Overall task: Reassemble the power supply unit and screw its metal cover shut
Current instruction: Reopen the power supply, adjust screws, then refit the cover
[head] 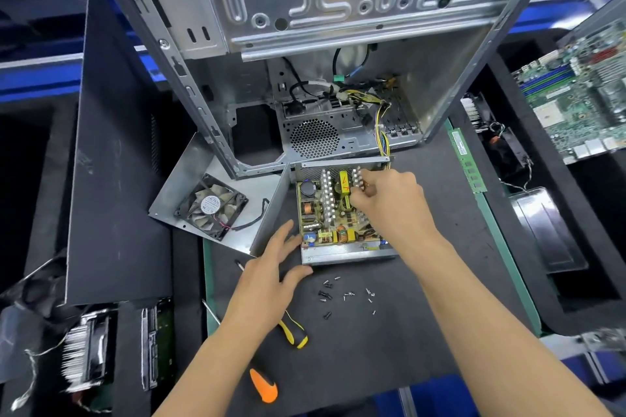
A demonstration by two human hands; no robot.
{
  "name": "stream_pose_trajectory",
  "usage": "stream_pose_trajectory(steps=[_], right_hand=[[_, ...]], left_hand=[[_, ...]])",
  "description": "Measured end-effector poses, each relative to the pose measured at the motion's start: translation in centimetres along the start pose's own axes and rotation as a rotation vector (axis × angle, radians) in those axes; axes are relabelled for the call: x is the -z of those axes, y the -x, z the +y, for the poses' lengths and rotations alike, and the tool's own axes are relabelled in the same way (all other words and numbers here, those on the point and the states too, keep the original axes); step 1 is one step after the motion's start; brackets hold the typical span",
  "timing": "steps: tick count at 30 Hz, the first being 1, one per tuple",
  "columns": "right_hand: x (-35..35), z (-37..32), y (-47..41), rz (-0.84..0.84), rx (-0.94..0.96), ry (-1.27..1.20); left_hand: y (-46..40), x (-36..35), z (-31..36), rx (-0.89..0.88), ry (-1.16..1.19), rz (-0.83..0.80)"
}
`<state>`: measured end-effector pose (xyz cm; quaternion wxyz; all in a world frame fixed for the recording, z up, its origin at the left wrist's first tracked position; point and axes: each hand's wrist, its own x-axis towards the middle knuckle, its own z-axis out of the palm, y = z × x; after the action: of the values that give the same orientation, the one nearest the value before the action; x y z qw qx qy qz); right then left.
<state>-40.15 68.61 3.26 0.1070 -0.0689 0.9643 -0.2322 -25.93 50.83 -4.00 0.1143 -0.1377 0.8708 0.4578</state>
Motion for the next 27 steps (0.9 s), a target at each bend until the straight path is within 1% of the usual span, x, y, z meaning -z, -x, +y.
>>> stream_pose_trajectory(steps=[16, 27], right_hand=[[-0.4, 0.1, 0.2, 0.012, 0.014, 0.042], [-1.0, 0.7, 0.7, 0.052, 0.003, -0.030]], left_hand=[[0.2, 0.0, 0.6, -0.020, 0.019, 0.008], [0.5, 0.1, 1.1, -0.016, 0.042, -0.015]])
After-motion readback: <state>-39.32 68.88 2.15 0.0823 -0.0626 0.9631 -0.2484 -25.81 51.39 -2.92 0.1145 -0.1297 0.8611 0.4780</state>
